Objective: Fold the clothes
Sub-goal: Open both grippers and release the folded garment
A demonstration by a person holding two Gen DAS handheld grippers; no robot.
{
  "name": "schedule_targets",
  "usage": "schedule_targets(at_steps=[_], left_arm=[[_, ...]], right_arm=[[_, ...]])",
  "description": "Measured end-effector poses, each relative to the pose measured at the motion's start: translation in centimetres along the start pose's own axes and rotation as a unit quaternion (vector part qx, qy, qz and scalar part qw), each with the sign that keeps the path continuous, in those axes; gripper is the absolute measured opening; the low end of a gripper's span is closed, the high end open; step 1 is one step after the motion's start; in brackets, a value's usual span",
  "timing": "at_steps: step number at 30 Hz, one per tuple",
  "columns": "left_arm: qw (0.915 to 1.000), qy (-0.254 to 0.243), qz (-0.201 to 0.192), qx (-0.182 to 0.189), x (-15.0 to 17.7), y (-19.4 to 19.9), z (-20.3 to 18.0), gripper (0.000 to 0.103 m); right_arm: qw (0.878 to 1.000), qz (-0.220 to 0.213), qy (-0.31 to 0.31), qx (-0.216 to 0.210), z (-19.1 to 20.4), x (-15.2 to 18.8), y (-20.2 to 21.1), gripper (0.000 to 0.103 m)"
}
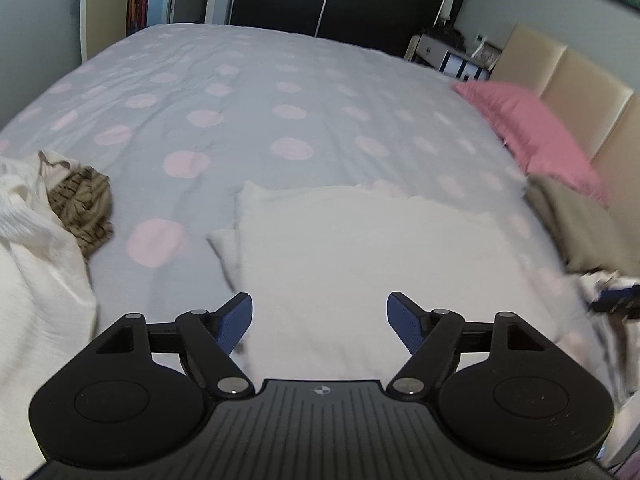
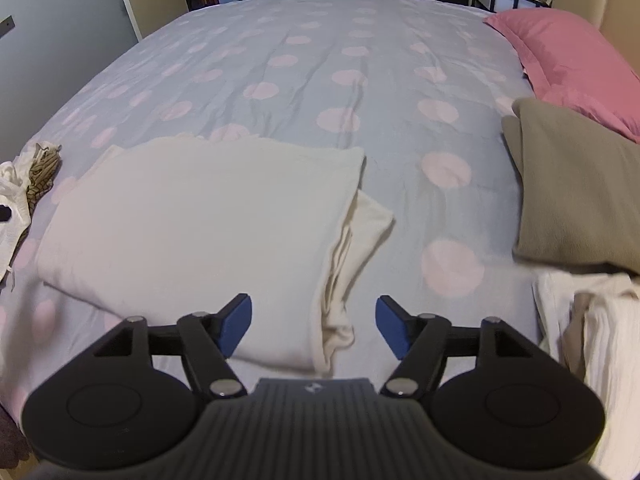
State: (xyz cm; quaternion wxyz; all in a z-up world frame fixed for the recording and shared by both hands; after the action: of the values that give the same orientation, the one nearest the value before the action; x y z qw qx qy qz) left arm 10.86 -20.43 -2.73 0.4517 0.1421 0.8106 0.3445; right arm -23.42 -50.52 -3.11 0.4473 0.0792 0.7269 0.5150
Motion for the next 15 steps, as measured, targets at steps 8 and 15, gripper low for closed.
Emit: schedule_targets(at_steps=[8, 15], left_arm=[[0.9995, 0.008, 0.007, -0.029, 2.6, -0.1, 1.0, 0.072], [0.9986, 0.008, 0.014, -0.049, 4.5, -0.5, 2.6, 0.065]], right_arm=[[0.999, 0.008, -0.052, 0.006, -0.8, 3.5, 0.4, 0.074], [0.998, 0.014, -0.058, -0.004, -1.0, 5.2, -1.2, 0.072]])
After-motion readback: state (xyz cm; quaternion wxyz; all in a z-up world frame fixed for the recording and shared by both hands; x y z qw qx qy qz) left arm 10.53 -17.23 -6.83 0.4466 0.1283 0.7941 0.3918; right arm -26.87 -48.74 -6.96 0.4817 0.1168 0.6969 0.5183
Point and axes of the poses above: each gripper's, at about its wrist camera, not at the fingertips, and y roughly against the way its jaws point, z to its left, x to its underside, the point moved 4 cm from there along -y, roughly the way its jaws point, and after that the axes turned 11 degrees about x, right-handed, at the moved point
